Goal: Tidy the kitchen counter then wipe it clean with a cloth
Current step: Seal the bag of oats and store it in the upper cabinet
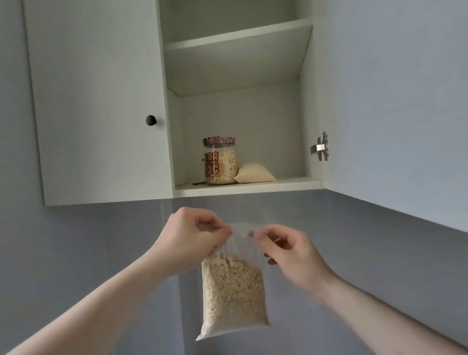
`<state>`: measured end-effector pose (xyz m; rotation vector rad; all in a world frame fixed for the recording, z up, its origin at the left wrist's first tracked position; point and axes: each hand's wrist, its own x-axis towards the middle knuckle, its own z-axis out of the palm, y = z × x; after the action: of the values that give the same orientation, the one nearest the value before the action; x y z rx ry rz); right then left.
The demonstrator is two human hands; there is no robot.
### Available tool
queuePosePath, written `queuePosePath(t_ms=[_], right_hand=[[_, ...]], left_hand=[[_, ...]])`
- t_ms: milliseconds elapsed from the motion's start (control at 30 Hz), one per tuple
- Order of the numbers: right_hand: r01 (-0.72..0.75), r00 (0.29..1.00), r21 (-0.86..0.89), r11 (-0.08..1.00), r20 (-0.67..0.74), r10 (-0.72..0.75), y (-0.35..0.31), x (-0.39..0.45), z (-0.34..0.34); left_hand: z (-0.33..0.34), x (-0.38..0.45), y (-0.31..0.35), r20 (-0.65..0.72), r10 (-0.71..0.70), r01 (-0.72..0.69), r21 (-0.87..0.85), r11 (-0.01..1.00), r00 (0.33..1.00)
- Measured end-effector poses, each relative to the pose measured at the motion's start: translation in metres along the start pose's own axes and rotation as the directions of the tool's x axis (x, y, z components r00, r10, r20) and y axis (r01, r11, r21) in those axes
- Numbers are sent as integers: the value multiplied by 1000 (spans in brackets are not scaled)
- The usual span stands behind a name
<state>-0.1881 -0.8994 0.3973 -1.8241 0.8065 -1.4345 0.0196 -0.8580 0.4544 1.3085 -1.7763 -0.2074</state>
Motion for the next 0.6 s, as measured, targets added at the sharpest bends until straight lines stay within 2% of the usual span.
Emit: queuePosePath(t_ms=[167,400,467,600], right_hand=[[150,969,-18,989,-195,-150,-26,30,-2],[161,953,64,985,-268,-139,-68,56,-5],[116,968,123,986,-238,-84,-72,61,-5],[8,1000,158,987,-15,-6,-67,60,-5]], left_hand=[[-25,31,26,84,61,-61,1,998,995],[-38,58,54,-18,176,-173,134,976,984],[-39,68,60,-80,194,-183,129,975,978],[-50,89,74,-173,196,-188,64,980,965]])
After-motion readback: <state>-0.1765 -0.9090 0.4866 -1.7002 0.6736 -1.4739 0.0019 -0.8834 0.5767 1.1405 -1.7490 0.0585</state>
